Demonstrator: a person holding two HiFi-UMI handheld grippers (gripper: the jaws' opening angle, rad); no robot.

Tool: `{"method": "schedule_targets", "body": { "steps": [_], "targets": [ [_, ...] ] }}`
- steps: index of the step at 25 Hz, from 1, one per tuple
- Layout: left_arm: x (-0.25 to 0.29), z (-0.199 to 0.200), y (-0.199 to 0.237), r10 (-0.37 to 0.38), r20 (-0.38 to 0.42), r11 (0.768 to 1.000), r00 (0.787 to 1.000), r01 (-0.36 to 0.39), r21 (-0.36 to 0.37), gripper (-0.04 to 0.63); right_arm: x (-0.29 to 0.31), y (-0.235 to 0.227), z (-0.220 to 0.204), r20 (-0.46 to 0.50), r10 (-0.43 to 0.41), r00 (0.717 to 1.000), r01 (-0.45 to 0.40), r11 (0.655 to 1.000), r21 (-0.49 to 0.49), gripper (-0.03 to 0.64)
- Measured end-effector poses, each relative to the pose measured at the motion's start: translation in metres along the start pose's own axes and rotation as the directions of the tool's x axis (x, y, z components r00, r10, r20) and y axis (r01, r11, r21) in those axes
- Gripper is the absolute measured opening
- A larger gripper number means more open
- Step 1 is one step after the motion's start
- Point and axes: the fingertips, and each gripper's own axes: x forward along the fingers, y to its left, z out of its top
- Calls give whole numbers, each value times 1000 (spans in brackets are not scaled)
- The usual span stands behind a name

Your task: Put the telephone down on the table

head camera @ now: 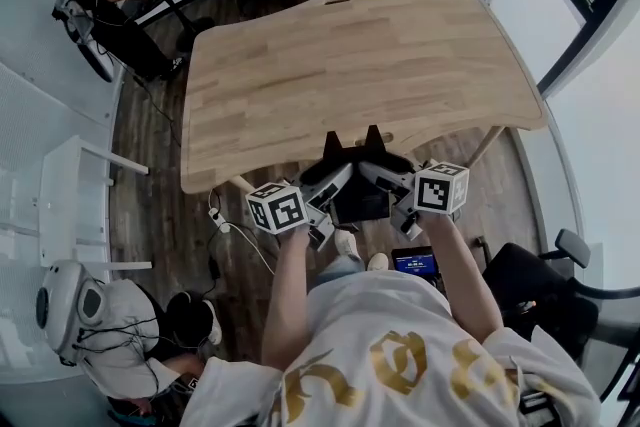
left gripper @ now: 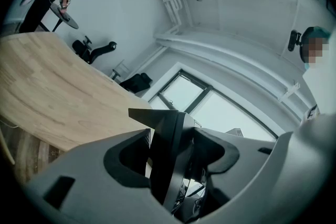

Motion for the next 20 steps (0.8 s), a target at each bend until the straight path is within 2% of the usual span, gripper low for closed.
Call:
{"method": "schedule_targets", "body": {
  "steps": [11, 20],
  "targets": [
    [41, 30, 41, -11, 4, 1000, 1000, 11, -9, 241, 29, -45, 33, -6, -23, 1000, 23, 999, 26, 236],
    [93, 95, 124, -23, -52, 998, 998, 21, -52, 241, 105, -114, 89, -10, -57, 998, 57, 996, 67, 235]
  ]
}}
